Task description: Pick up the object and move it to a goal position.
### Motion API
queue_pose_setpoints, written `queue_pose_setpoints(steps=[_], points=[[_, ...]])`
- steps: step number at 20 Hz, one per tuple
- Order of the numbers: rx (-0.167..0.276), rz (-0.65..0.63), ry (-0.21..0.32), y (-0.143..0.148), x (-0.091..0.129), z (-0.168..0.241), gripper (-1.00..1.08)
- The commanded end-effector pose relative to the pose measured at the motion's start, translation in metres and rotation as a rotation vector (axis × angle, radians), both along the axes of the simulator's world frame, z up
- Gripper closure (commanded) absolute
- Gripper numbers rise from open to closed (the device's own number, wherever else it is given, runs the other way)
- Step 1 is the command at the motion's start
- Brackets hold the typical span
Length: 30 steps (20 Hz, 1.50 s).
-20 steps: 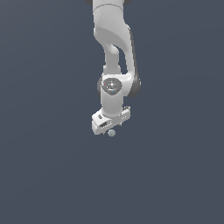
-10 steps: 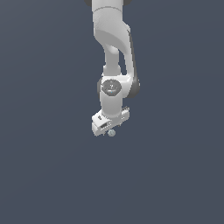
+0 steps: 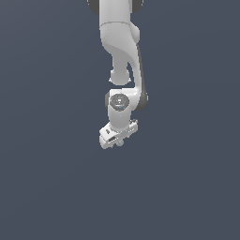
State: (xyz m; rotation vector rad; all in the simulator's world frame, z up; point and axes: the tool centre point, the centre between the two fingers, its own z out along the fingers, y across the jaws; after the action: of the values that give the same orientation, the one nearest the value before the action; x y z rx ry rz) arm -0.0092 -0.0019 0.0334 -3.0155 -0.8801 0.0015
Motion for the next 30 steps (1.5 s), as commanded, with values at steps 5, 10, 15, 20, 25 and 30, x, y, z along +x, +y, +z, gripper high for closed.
queue_pose_setpoints(steps=[5,10,15,20,25,30], points=[[0.000,0.001,-0.001,0.000,0.001,-0.012,-0.92],[0.000,0.001,-0.001,0.000,0.001,-0.012,1.08],[0.000,0.001,-0.001,0.000,0.001,-0.012,1.08],[0.000,0.001,-0.001,-0.003,0.002,-0.007,1.08],[0.000,0.001,-0.001,-0.013,0.003,0.015,1.08],[0.000,0.001,-0.001,-0.030,0.006,0.053,1.08]])
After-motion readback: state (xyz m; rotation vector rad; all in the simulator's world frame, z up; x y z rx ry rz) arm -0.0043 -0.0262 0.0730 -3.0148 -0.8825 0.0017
